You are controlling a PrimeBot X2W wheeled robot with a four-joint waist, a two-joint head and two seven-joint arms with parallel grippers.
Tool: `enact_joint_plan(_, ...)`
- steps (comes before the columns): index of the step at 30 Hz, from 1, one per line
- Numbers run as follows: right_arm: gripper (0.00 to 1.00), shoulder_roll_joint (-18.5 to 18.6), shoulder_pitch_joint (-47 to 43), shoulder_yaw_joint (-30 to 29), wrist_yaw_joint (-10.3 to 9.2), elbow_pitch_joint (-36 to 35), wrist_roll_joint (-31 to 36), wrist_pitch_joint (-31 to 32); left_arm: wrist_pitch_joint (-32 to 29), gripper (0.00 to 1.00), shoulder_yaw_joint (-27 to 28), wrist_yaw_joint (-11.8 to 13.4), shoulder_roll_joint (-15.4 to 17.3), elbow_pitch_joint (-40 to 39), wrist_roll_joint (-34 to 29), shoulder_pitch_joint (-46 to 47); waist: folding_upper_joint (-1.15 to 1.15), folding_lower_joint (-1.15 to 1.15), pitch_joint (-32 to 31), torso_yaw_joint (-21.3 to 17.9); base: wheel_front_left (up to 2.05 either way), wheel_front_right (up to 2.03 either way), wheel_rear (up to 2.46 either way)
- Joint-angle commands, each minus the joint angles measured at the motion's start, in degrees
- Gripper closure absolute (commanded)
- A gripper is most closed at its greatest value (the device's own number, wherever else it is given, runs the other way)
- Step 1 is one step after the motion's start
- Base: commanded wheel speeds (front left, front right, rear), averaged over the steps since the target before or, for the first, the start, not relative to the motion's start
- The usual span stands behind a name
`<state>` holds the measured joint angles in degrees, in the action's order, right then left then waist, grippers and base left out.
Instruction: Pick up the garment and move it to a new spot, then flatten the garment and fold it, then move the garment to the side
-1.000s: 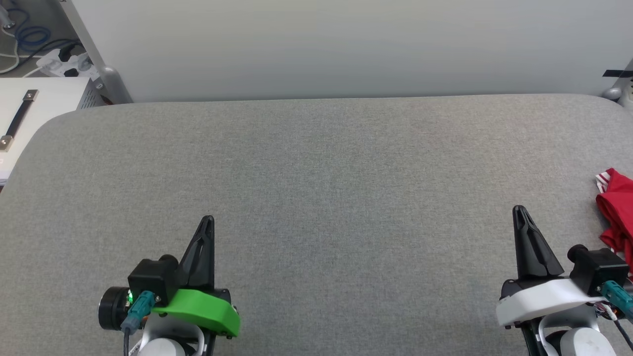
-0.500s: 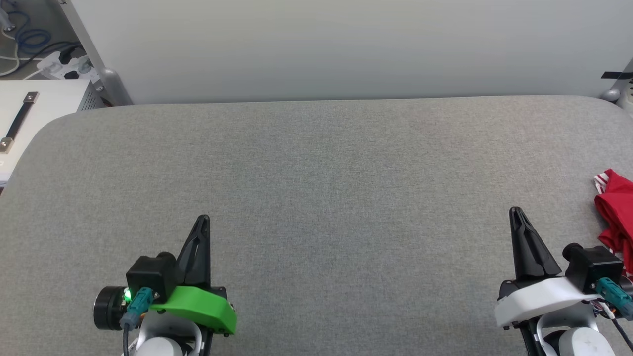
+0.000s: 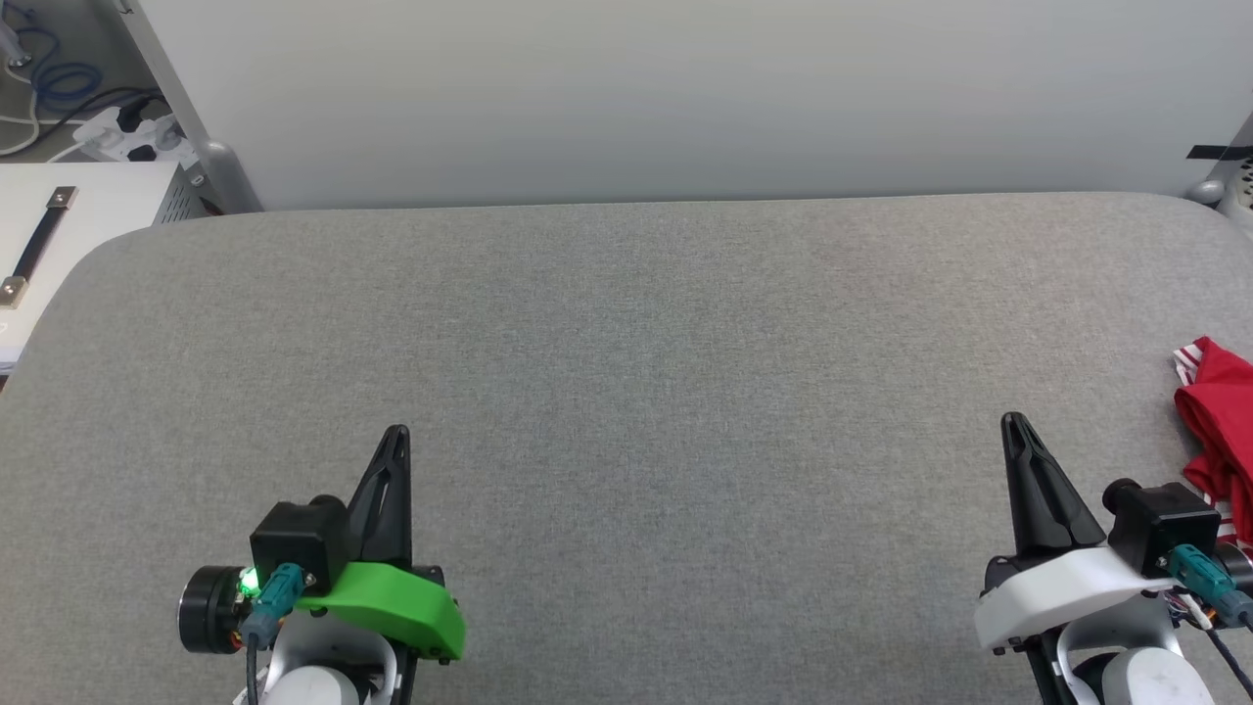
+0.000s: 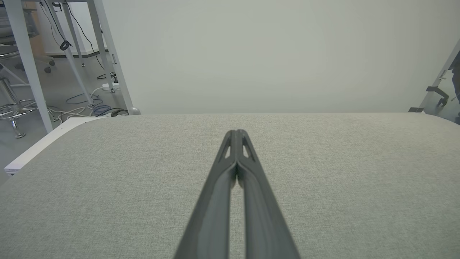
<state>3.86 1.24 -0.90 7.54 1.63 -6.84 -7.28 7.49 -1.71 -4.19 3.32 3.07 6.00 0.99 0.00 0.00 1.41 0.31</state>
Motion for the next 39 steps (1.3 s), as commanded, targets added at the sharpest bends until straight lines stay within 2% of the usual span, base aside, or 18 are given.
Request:
enact_joint_plan(1,1.0,-0.3,-0.6,0.2,-0.03,-0.4,0.6,0.3,-0.4,1.0,0.1,0.6,-0.2,-0.3,-0.8,-0.5,0.0,0.0,0.0,0.0,0.0,0.0,0.0)
enact_joint_plan(39,1.0,-0.8,-1.0,0.7,-0.04,-1.2,4.7,4.9,-5.0,1.0,1.1,3.0,-0.4,-2.1,-4.2,-0.8,0.0,0.0,-0.9,-0.2,0.0,0.0,0.0)
